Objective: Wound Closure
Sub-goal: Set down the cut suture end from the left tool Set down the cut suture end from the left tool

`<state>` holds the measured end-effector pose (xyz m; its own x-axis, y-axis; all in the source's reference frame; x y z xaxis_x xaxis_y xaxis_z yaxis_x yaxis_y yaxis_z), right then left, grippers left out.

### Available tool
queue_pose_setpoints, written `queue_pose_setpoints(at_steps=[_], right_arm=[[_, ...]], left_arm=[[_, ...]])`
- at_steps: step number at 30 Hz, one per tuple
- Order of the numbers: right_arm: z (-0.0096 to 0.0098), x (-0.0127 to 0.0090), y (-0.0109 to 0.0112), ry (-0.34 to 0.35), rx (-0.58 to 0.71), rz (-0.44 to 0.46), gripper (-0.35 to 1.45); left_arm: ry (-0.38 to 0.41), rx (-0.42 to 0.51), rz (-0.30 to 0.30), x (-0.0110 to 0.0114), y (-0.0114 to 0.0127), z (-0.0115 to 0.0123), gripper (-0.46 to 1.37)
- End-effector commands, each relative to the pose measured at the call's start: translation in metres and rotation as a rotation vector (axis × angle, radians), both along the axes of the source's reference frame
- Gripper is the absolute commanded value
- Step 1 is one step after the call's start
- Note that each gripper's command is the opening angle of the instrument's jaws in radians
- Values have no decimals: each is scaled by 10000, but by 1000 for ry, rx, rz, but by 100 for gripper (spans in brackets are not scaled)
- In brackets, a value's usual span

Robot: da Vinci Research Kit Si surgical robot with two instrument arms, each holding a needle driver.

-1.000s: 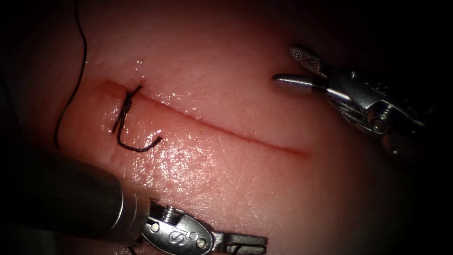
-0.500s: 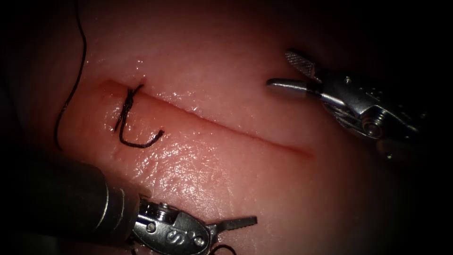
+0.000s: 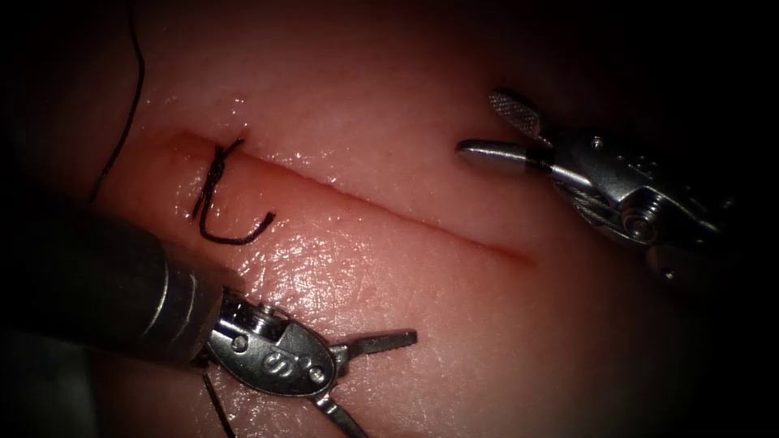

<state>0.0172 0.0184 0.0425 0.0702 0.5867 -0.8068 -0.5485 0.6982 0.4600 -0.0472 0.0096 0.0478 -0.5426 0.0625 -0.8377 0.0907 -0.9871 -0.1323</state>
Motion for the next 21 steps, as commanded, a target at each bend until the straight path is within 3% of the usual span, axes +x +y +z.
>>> queue_pose_setpoints(at_steps=[1,8,15,21], right_arm=[[1,1,0,3,0,-3,104],[3,3,3,3,0,-3,105],[5,3,4,7,0,-6,107],[5,3,5,7,0,-6,110]], left_arm=[[1,-2,0,2,2,-1,82],[3,2,-1,28,26,-25,93],[1,37,-100,47,37,-62,69],[9,95,-134,54,41,-85,79]])
